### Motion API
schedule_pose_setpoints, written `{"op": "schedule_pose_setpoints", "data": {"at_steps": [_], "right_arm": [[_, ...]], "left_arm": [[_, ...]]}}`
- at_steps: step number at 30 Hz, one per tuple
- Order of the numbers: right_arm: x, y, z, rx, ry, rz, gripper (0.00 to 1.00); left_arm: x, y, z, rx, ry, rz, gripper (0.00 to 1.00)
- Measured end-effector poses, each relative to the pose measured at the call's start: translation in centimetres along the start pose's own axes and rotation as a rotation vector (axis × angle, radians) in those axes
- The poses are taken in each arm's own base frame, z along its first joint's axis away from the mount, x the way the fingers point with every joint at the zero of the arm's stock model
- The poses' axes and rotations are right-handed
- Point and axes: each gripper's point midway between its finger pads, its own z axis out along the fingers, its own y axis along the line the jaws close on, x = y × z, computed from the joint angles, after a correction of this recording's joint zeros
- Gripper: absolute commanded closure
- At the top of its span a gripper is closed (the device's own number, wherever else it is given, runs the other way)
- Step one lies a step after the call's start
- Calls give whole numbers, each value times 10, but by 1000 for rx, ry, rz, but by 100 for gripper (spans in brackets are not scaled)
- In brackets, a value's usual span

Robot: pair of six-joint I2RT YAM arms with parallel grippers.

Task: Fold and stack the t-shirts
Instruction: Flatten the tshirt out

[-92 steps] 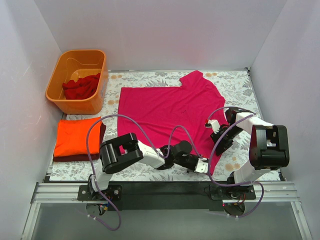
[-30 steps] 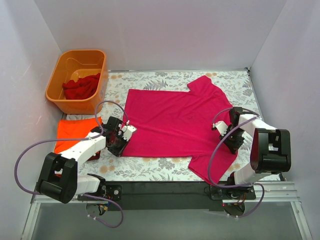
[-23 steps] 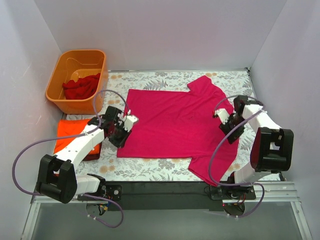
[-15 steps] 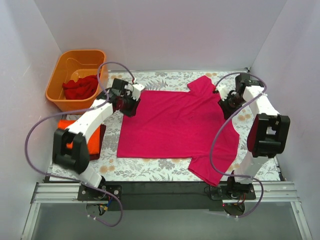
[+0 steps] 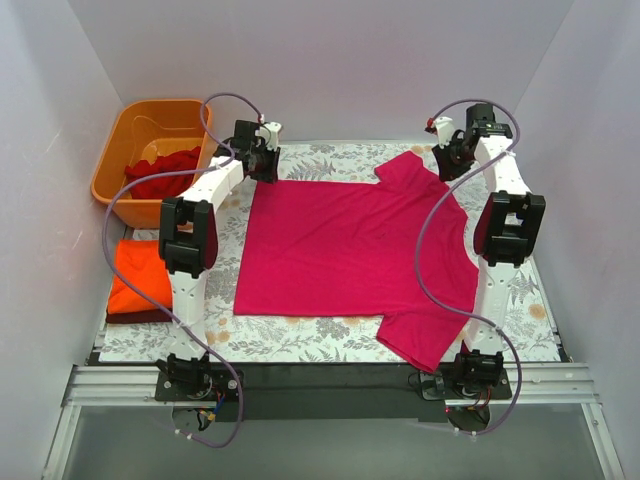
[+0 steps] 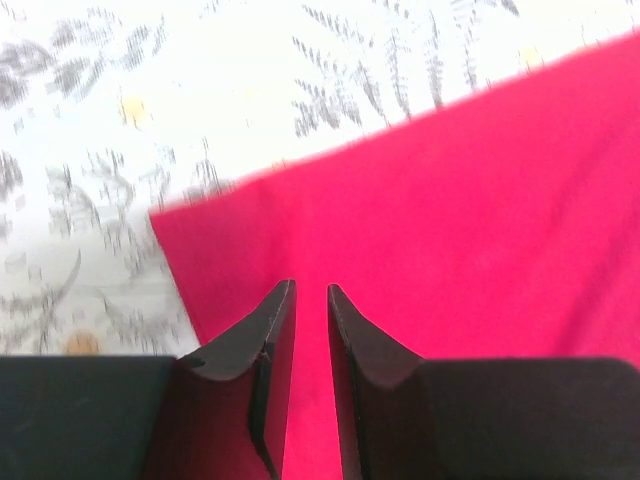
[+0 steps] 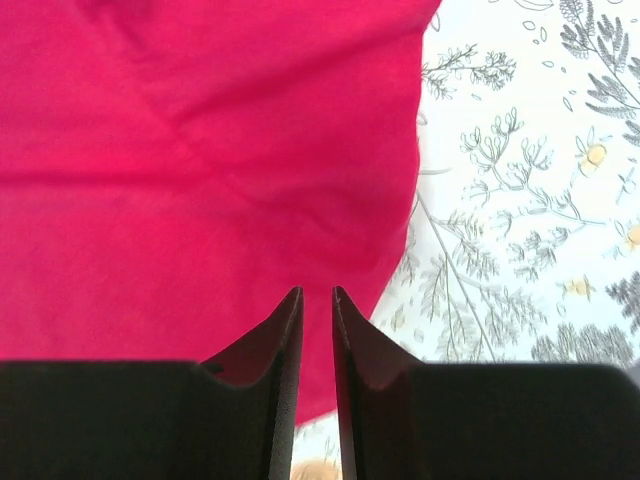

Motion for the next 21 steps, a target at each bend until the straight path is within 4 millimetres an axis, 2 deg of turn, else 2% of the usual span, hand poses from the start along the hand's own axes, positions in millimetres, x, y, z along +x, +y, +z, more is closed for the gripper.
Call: {"op": "schedule_pose_setpoints", "data": {"at_steps": [2, 5, 10, 13, 21], "right_arm": [[3, -8, 19, 4, 4, 7, 77], [18, -11, 42, -3, 39, 24, 78], [35, -8, 58, -11, 71, 35, 78], [35, -11, 62, 4, 63, 31, 78], [33, -22, 79, 51, 51, 23, 69]], "left_arm": [[-6, 3, 13, -3, -17, -3, 82], [-2, 9, 32, -17, -13, -16, 82], [26, 22, 54, -69, 47, -55, 83], [34, 35, 55, -106, 55, -79, 84], [36, 69, 49, -170, 35, -121, 84]]}}
